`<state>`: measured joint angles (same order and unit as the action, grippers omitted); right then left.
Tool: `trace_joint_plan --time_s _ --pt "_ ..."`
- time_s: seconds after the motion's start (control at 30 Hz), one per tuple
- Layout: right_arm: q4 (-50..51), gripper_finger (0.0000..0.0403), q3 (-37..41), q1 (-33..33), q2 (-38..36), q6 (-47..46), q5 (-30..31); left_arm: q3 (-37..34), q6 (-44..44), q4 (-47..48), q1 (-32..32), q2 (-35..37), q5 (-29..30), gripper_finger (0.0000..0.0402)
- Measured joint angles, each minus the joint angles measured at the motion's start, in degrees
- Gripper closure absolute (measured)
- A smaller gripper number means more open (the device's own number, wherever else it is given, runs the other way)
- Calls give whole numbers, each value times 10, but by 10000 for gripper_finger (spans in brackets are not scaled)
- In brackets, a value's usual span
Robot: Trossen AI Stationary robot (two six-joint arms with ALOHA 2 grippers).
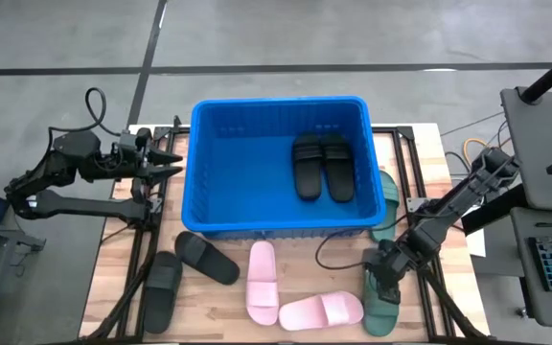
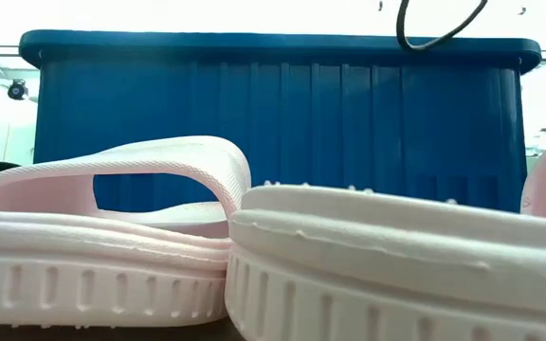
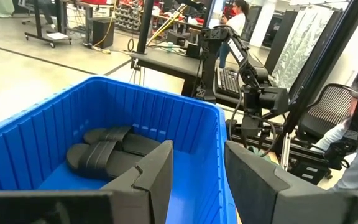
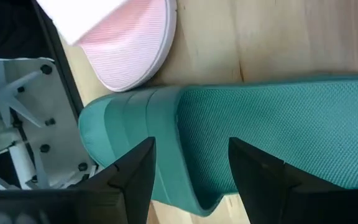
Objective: Pick and place slides into bin
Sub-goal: Put the bottom green slide into the blue bin
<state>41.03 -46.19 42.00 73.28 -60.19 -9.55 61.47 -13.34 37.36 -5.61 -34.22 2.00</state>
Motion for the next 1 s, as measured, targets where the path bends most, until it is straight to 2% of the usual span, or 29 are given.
trace_joint_plan --time_s 0.1,0.27,0.53,0.83,1.0 --pt "-7 211 0 0 10 5 -5 0 0 0 0 0 0 273" --pt "-31 211 1 4 42 37 -57 0 0 0 0 0 0 273" --pt "-35 211 -1 8 79 -3 -85 0 2 0 0 1 0 273" --pt "-52 212 -1 10 79 7 -87 0 2 0 0 1 0 273" --pt "-78 236 0 10 79 26 -87 0 2 1 0 1 0 273"
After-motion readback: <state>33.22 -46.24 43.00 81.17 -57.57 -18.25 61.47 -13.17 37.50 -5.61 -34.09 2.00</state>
